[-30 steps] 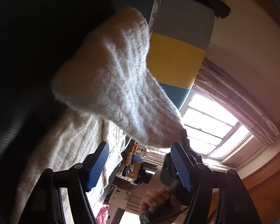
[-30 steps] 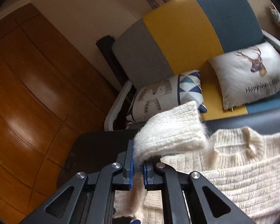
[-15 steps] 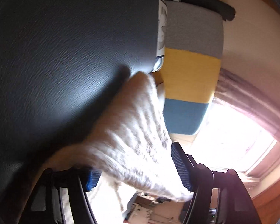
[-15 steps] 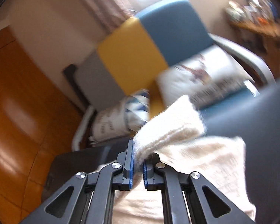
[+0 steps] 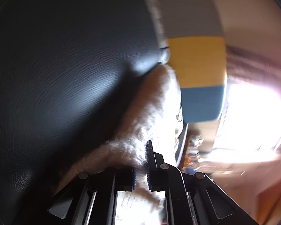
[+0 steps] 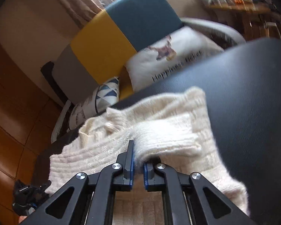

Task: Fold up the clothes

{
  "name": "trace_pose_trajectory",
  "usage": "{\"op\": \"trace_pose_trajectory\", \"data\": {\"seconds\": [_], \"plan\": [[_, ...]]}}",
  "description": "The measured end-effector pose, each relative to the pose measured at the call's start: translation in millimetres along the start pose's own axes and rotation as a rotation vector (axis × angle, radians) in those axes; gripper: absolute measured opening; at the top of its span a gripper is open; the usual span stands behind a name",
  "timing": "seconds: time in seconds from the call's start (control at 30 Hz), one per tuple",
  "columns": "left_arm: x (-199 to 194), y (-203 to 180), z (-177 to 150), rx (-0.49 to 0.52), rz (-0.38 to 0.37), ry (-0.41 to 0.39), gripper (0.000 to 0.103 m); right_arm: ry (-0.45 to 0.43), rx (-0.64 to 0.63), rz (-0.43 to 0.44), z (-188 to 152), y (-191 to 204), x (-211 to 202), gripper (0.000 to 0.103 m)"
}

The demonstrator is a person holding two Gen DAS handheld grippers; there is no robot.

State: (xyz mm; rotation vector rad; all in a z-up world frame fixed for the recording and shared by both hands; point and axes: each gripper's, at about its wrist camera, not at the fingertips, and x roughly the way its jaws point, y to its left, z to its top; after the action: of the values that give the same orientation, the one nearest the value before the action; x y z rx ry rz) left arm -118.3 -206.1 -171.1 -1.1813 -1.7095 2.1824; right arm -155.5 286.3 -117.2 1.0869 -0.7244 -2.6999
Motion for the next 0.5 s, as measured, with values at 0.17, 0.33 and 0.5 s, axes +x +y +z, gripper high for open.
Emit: {"op": "trace_pose_trajectory", "data": {"seconds": [0.17,0.33,0.5], "plan": [[18.9,-17.1,-0.4,0.128,0.094,0.053,0.008,0.108,0.040,-0.048,-9.2,-17.9,24.6,0.006],[-17.8,14.3,-23.5,0.133,0.120,0.026,0.008,0.097,0.221,0.124,-31.0,-46.8,26.1,0.011],[-52.0,25.2,-34.1,0.149,0.085,-0.018,0.007,0.064,0.397,0.220,-33.6,-68.9,26.0,0.018]]}}
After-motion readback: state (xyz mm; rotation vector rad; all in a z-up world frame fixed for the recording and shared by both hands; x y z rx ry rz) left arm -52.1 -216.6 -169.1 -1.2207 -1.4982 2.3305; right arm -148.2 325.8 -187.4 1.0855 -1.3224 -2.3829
